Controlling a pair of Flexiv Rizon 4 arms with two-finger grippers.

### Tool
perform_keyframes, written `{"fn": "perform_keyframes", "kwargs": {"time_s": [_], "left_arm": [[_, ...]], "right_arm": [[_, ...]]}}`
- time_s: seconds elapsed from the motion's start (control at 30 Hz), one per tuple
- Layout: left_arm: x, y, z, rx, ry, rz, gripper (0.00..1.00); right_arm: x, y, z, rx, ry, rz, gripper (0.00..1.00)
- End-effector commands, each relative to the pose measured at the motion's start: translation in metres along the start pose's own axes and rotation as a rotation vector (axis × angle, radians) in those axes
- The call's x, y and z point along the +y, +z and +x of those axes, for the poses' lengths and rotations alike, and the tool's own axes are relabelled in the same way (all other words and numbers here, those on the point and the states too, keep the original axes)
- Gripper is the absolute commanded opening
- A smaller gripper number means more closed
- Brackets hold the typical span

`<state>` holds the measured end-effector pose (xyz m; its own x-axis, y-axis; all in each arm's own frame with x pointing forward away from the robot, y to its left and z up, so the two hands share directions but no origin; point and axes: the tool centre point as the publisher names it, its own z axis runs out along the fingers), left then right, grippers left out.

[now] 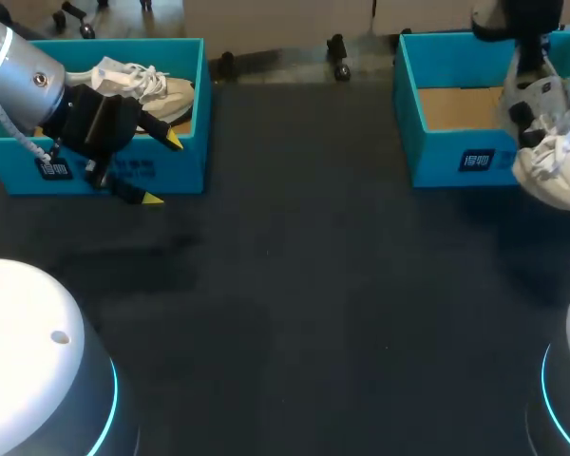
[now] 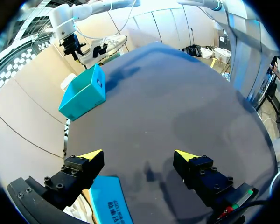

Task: Take the shoe out of the shoebox, open the shoe tongue, remove and reinsert the insole, then place the shoe into the shoebox

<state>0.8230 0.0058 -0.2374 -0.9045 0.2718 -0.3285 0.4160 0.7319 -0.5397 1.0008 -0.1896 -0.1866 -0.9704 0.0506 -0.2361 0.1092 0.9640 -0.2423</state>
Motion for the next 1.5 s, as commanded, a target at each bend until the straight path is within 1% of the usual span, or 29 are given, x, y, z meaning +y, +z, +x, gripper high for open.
{"fn": "perform_keyframes", "kwargs": {"time_s": [0.03,0.17,0.23,0.3,0.47,0.63,0.73,0.87,0.93,1.0,1.2,1.3,1.5], "left_arm": [[0.000,0.000,0.000,0.001,0.000,-0.002,1.00],[0.000,0.000,0.000,0.001,0.000,-0.002,1.00],[0.000,0.000,0.000,0.001,0.000,-0.002,1.00],[0.000,0.000,0.000,0.001,0.000,-0.002,1.00],[0.000,0.000,0.000,0.001,0.000,-0.002,1.00],[0.000,0.000,0.000,0.001,0.000,-0.002,1.00],[0.000,0.000,0.000,0.001,0.000,-0.002,1.00],[0.000,0.000,0.000,0.001,0.000,-0.002,1.00],[0.000,0.000,0.000,0.001,0.000,-0.002,1.00],[0.000,0.000,0.000,0.001,0.000,-0.002,1.00],[0.000,0.000,0.000,0.001,0.000,-0.002,1.00],[0.000,0.000,0.000,0.001,0.000,-0.002,1.00],[0.000,0.000,0.000,0.001,0.000,-0.002,1.00]], "right_arm": [[-0.021,0.008,-0.014,0.017,-0.005,0.004,0.00],[-0.039,0.012,-0.022,0.013,0.000,0.005,0.00],[-0.053,0.017,-0.028,0.011,0.017,0.005,0.00],[-0.062,0.020,-0.031,0.009,0.037,0.001,0.00],[-0.085,0.033,-0.043,0.024,0.077,0.002,0.00],[-0.106,0.044,-0.053,0.052,0.097,0.032,0.00],[-0.116,0.049,-0.060,0.064,0.130,0.031,0.00],[-0.123,0.053,-0.066,0.070,0.194,0.018,0.00],[-0.125,0.053,-0.068,0.064,0.250,0.010,0.00],[-0.128,0.053,-0.068,0.057,0.336,0.013,0.00],[-0.136,0.053,-0.063,0.046,0.633,0.070,0.00],[-0.140,0.055,-0.060,0.043,0.777,0.067,0.00],[-0.147,0.053,-0.057,0.037,0.976,0.086,0.00]]}}
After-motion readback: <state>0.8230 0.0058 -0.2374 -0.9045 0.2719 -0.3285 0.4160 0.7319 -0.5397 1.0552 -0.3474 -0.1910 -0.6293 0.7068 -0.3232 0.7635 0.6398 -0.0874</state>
